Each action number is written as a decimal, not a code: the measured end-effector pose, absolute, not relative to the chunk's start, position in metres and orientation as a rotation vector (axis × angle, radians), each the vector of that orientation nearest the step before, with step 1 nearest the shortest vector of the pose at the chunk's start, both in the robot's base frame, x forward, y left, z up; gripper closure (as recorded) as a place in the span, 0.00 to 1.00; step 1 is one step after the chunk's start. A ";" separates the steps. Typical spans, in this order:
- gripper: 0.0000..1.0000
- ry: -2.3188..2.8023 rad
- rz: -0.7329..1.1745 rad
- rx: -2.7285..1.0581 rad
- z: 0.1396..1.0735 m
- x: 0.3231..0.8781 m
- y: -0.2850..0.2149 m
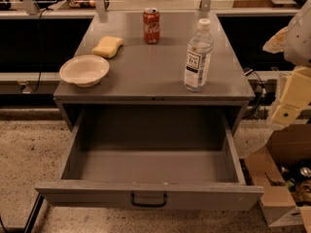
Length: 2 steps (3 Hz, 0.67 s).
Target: Place blue plastic bottle into top drawer
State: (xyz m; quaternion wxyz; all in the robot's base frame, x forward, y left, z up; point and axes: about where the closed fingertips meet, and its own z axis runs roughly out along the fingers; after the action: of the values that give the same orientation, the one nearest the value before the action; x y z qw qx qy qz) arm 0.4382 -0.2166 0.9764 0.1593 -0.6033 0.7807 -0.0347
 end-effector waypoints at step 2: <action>0.00 2.175 -0.104 -1.659 0.982 0.461 -0.220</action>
Offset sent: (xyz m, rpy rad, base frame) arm 0.0607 -0.0115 0.0114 0.1336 -0.1681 -0.0270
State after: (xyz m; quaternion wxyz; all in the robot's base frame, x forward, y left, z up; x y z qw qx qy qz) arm 0.4607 -0.2200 0.9819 0.2009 -0.5937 0.7784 -0.0371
